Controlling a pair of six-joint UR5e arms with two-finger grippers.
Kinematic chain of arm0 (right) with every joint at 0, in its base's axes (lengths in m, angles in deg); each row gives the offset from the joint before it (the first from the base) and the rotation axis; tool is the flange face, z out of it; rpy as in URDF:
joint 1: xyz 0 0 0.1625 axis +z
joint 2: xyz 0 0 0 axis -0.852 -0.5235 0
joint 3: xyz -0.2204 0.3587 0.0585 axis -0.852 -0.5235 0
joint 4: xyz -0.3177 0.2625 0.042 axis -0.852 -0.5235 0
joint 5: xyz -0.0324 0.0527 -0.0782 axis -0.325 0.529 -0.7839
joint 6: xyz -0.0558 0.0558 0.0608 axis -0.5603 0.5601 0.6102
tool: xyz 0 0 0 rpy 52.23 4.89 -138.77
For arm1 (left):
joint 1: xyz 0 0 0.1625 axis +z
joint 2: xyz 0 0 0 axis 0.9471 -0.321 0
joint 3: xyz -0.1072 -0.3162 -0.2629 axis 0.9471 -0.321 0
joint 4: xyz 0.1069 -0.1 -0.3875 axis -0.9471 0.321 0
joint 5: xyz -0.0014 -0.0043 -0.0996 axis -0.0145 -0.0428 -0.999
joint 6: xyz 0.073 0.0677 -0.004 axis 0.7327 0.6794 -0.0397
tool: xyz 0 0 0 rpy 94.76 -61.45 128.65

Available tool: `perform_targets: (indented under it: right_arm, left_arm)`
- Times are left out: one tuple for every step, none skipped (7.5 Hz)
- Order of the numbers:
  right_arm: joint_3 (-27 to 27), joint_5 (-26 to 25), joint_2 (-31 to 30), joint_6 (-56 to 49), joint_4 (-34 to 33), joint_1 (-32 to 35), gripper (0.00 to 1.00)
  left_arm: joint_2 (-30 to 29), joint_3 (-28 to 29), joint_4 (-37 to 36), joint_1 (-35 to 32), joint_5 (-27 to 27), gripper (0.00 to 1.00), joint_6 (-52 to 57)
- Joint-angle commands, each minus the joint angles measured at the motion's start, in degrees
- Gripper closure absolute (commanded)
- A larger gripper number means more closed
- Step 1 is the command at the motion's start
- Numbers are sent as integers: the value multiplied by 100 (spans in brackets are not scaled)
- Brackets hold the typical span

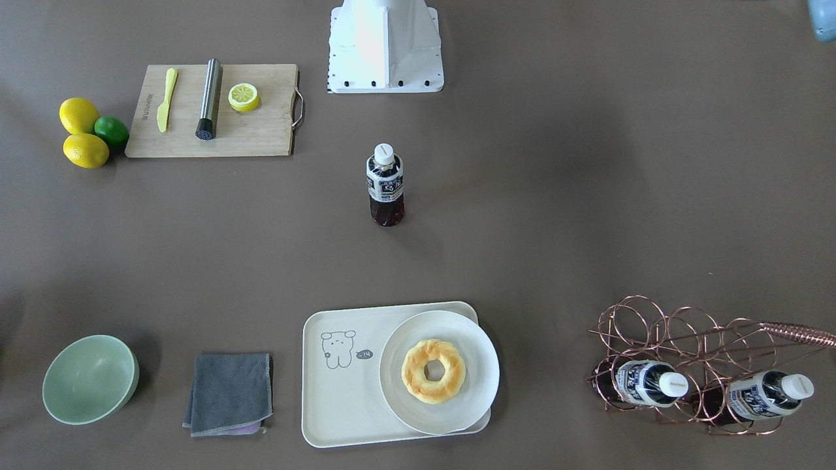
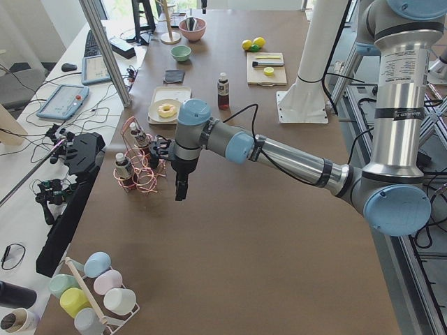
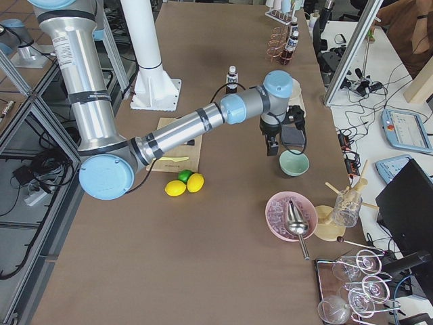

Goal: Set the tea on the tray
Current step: 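Move the right gripper over the standing tea bottle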

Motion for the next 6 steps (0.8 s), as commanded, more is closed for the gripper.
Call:
perform_targets:
  right_arm:
    - [600, -211, 1068, 2032, -72, -1102, 0]
    - [716, -474, 1306, 2298, -80, -1463, 0]
    - [821, -816, 1517, 2867, -89, -1867, 0]
    - [848, -1202, 1806, 3438, -115, -2367, 0]
    - [866, -1519, 2218, 3652, -533, -2711, 0]
    - [849, -1748, 2797, 3898, -1173, -3063, 0]
  left_arm:
    - [515, 154, 678, -104, -376, 3, -5]
    - [594, 164, 742, -139, -457, 3, 4]
    - [630, 190, 743, -262, -475, 3, 4]
    - [639, 208, 734, -445, -667, 3, 108]
    - [631, 312, 725, -552, -790, 3, 370]
    - [630, 365, 734, -605, -792, 3, 469]
